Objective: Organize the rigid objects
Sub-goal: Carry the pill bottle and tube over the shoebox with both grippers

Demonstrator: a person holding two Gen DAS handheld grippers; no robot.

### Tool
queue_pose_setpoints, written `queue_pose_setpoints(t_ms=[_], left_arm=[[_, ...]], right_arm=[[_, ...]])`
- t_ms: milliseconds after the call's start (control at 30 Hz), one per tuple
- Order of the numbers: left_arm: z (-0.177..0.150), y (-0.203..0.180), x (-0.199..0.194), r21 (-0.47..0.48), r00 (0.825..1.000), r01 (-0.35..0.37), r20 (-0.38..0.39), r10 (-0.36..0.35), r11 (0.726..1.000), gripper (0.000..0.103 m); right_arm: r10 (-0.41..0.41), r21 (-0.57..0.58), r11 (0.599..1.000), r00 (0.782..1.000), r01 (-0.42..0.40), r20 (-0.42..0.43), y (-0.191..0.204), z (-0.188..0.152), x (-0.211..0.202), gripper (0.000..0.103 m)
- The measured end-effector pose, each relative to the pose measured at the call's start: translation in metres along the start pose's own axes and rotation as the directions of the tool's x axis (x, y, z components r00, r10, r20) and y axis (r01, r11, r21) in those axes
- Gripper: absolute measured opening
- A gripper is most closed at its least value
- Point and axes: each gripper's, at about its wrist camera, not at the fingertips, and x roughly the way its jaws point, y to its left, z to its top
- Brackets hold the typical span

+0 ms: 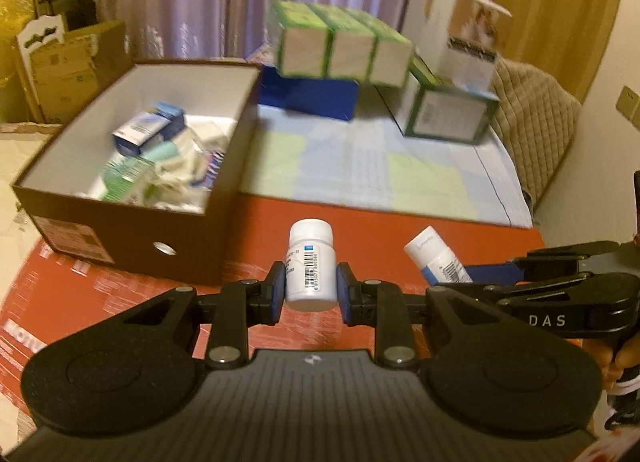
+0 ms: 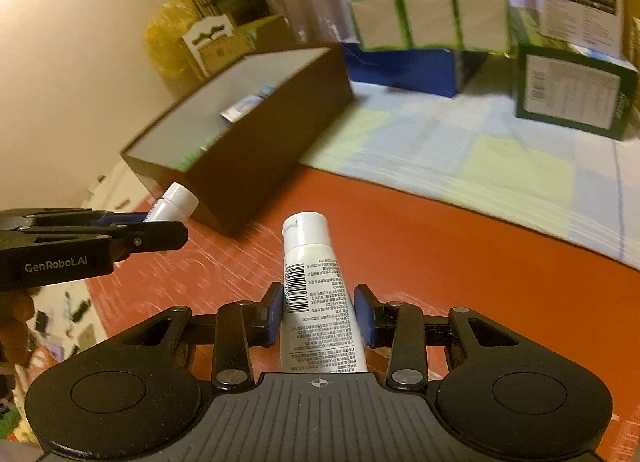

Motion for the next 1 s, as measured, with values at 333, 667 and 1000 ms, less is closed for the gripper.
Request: queue_pose_setpoints(t_ms=[333, 667, 1000], left_arm=[[0.033, 0.068, -0.016, 0.01, 0.998, -0.036, 0.058, 0.035, 0.999, 0.022], [0.069, 0.14, -0.005, 0.031, 0.996, -0.054, 0.071, 0.052, 0.998, 0.022], [0.099, 0.19, 0.04, 0.08, 0.999, -0.04, 0.024, 0.039, 0.996, 0.022]], right_arm=[[0.059, 0.009, 0.998, 0.997, -0.06, 0.045, 0.065, 0.049, 0.03, 0.035], [0.073, 0.033, 0.997, 0.994, -0.076, 0.085, 0.117, 0.108, 0.077, 0.035], [0.023, 0.074, 0.997, 0.997, -0.029, 0.074, 0.136, 0.151, 0.13, 0.035]])
